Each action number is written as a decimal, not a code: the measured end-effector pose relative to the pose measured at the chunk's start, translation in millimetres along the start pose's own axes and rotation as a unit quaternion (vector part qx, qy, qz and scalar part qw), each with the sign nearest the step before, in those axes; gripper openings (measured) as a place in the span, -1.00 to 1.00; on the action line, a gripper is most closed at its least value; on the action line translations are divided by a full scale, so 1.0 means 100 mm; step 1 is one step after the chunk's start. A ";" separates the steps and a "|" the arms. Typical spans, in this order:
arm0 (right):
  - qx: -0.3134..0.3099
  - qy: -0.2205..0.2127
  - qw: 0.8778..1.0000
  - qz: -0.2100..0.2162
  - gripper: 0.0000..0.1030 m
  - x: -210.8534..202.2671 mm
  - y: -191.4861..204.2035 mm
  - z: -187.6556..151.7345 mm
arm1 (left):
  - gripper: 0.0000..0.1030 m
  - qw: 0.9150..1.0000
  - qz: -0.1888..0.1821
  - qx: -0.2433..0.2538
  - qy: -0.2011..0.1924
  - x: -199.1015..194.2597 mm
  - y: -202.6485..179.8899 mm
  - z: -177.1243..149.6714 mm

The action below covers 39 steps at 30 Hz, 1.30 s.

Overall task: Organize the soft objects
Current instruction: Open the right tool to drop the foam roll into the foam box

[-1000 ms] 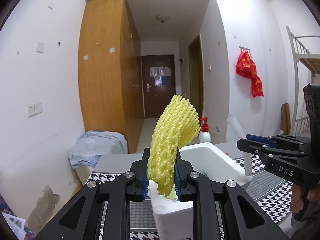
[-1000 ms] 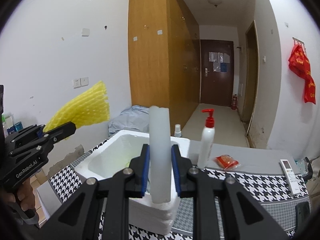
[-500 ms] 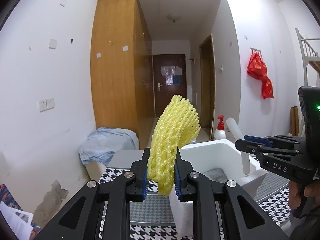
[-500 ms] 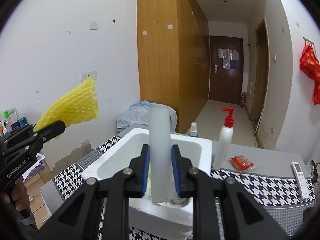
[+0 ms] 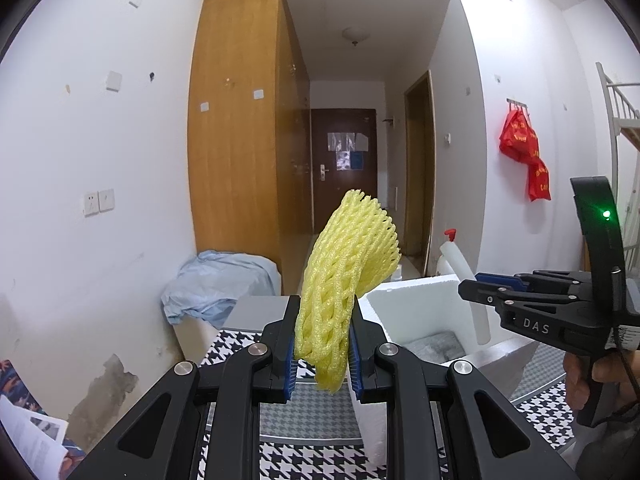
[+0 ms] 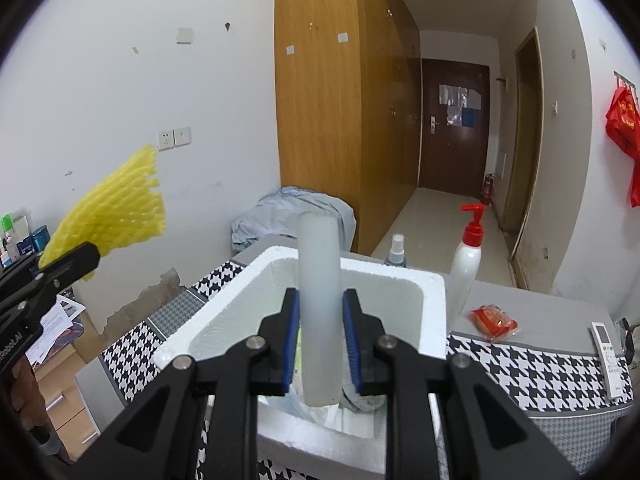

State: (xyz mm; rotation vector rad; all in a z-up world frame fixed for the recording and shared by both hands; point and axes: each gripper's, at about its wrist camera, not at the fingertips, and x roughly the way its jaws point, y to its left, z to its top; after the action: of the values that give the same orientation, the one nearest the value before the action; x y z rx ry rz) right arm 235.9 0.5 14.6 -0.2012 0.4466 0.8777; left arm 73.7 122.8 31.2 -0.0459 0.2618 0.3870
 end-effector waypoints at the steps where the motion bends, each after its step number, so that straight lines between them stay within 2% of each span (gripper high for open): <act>1: 0.000 0.004 1.000 -0.001 -0.51 0.02 0.00 0.00 | -0.58 1.000 0.000 -0.001 0.000 0.00 0.01 0.00; 6: 0.001 0.019 1.000 -0.005 -0.50 0.09 0.01 -0.02 | -0.58 1.000 0.002 -0.003 0.002 0.01 0.01 0.01; 8: 0.006 0.025 1.000 0.002 -0.38 0.10 0.00 -0.02 | -0.58 1.000 0.005 -0.002 0.002 0.02 0.01 0.00; 9: 0.011 0.023 1.000 0.007 -0.06 0.09 -0.01 -0.02 | -0.58 1.000 0.006 -0.001 0.002 0.03 0.01 0.00; 10: 0.012 0.022 1.000 0.008 0.36 0.08 -0.01 -0.02 | -0.58 1.000 0.005 -0.002 0.003 0.03 0.01 0.00; 12: 0.007 0.011 1.000 0.006 0.54 0.04 0.01 -0.02 | -0.58 1.000 0.005 -0.002 0.004 0.04 0.00 0.00; 24: -0.004 0.008 1.000 0.014 0.56 -0.07 0.05 -0.05 | -0.58 1.000 -0.002 0.001 0.007 0.07 -0.01 -0.01; 26: 0.000 0.004 1.000 0.011 0.72 -0.10 0.04 -0.06 | -0.58 1.000 -0.004 0.000 0.008 0.08 -0.01 -0.02; 27: 0.003 0.003 1.000 0.011 0.89 -0.11 0.03 -0.06 | -0.58 1.000 -0.005 -0.001 0.009 0.08 -0.01 -0.02; 28: 0.007 0.003 1.000 0.010 0.99 -0.12 0.02 -0.06 | -0.58 1.000 -0.006 -0.001 0.009 0.09 0.00 -0.02; 39: 0.009 -0.003 1.000 -0.009 0.99 -0.22 -0.05 -0.07 | -0.58 1.000 -0.014 0.005 0.005 0.06 0.01 -0.02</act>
State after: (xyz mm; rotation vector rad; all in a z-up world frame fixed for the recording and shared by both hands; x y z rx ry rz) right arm 225.0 -20.5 18.3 -0.1863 0.4455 0.8563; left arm 78.8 125.5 27.9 -0.0414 0.2735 0.3581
